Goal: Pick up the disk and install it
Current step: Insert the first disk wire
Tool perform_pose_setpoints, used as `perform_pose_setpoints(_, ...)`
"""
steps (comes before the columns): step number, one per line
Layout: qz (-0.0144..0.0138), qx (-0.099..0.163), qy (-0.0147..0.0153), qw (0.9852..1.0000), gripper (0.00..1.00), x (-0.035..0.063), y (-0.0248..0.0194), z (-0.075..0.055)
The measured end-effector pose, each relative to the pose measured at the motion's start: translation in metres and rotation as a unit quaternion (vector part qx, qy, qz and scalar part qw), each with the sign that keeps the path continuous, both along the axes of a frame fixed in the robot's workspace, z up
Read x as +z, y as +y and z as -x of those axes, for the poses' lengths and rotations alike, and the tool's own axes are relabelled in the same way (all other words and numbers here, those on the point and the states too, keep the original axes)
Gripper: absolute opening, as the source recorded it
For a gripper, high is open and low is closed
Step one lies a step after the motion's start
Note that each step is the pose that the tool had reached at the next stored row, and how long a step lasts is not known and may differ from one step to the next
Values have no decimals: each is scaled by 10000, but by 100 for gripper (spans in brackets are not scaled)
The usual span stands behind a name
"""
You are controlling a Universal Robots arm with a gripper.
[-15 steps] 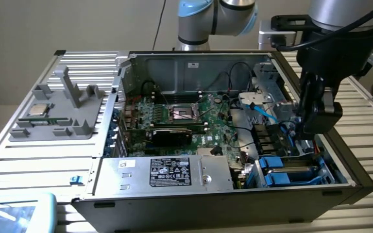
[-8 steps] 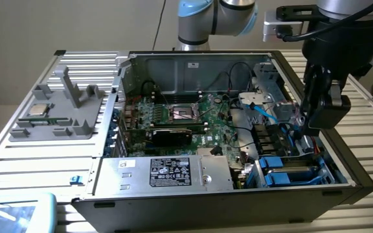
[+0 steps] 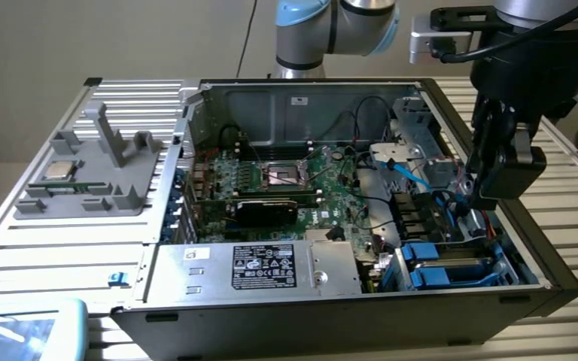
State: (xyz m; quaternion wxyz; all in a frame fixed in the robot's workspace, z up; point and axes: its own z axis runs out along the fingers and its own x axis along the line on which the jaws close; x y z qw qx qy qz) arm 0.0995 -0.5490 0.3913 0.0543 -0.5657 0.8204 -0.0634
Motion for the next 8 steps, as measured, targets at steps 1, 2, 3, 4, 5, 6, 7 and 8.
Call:
perform_pose_setpoints(1, 0, 0, 0, 10000, 56, 0, 0, 0)
perform_pose_setpoints(2, 0, 0, 0, 10000, 56, 0, 0, 0)
perform_pose_setpoints(3, 0, 0, 1, 10000, 56, 0, 0, 0)
perform_pose_setpoints(4, 0, 0, 1, 10000, 56, 0, 0, 0)
perform_pose_setpoints(5, 0, 0, 1, 10000, 56, 0, 0, 0)
perform_pose_setpoints(6, 0, 0, 1, 10000, 56, 0, 0, 0)
perform_pose_setpoints(7, 0, 0, 1, 10000, 56, 0, 0, 0)
perform_pose_setpoints(8, 0, 0, 1, 10000, 56, 0, 0, 0)
